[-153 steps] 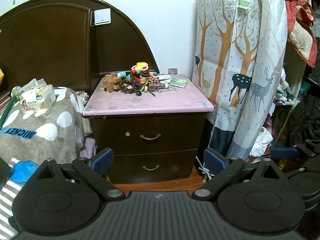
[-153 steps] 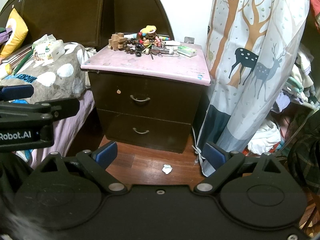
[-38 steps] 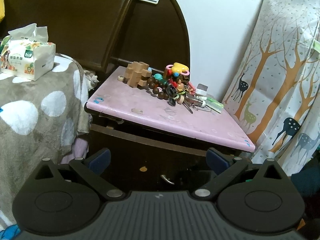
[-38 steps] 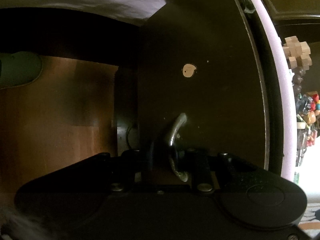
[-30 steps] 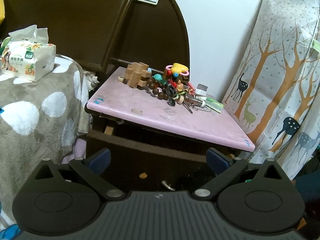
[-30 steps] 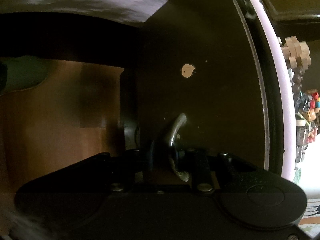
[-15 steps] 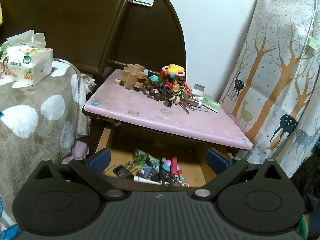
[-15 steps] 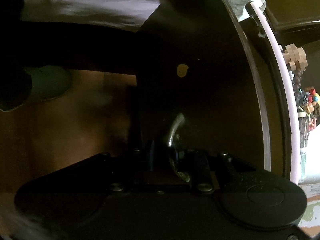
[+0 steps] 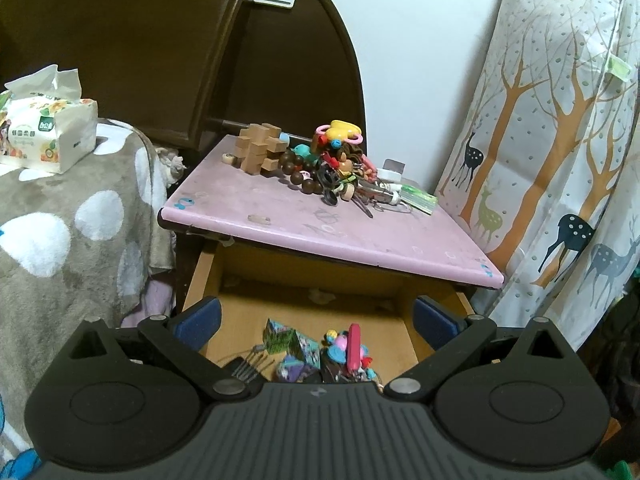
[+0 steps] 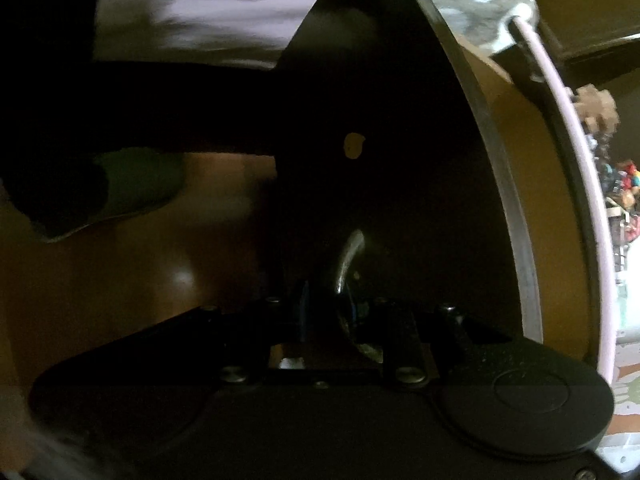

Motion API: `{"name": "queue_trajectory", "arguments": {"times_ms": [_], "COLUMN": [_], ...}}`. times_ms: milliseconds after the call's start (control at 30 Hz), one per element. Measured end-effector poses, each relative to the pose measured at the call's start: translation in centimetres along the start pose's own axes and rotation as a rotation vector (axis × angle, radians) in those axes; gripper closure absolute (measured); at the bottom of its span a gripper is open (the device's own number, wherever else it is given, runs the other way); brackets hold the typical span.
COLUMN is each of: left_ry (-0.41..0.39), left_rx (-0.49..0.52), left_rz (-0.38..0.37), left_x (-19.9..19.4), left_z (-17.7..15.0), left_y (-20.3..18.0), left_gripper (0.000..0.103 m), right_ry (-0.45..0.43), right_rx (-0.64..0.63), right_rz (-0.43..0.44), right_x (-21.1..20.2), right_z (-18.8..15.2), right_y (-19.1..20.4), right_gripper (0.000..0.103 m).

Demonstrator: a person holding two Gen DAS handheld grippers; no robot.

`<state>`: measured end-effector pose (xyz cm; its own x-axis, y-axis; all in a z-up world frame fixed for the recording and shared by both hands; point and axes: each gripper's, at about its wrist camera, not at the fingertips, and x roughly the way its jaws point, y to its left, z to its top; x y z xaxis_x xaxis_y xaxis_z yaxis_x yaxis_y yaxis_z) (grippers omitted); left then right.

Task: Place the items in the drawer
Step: 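Move the left tool toward the item pile while the right tool holds the drawer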

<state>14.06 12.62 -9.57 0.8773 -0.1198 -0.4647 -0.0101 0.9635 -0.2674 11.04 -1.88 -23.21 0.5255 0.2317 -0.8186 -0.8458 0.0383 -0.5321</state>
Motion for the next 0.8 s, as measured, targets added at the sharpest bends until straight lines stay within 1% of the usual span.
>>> {"name": "queue_trajectory", "arguments": {"times_ms": [100, 200, 300, 500, 633, 667, 767, 800], "left_ry": [0.002, 0.003, 0.001, 0.019, 0.03, 0.032, 0.049, 0.059], "left_rx": [0.004, 0.011, 0.013, 0.036, 0.048, 0.049, 0.05, 0.05], "left_rz": [-0.001, -0.001, -0.002, 0.003, 0.012, 0.014, 0.019, 0.019], "left_x": [-0.1, -0.1, -0.2, 0.2, 0.8, 0.9, 1.6, 2.0], "left_z": [-0.1, -0.1, -0.1, -0.6, -0.8, -0.8, -0.9, -1.0], "left_y": [-0.1, -0.3, -0.3, -0.6, -0.8, -0.9, -1.1, -1.1], "left_gripper": [0.001, 0.001, 0.001, 0.001, 0.001, 0.001, 0.001, 0.001], "right_ry": [0.003, 0.005, 0.008, -0.009, -0.032, -0.034, -0.045, -0.047], "right_rx": [0.031, 0.034, 0.041, 0.069, 0.064, 0.066, 0.091, 0.096], "right_rz": [0.002, 0.002, -0.02, -0.032, -0.05, -0.05, -0.046, -0.048], "right_x": [-0.5, -0.8, -0.4, -0.3, -0.8, -0.6, -0.5, -0.4], "right_z": [0.1, 0.1, -0.1, -0.3, -0.6, -0.6, -0.3, -0.3], "right_y": [0.7, 1.4, 2.5, 2.4, 2.6, 2.7, 2.9, 3.1], "right_gripper": [0.082, 0.082, 0.082, 0.082, 0.08, 0.079, 0.069, 0.064]}}
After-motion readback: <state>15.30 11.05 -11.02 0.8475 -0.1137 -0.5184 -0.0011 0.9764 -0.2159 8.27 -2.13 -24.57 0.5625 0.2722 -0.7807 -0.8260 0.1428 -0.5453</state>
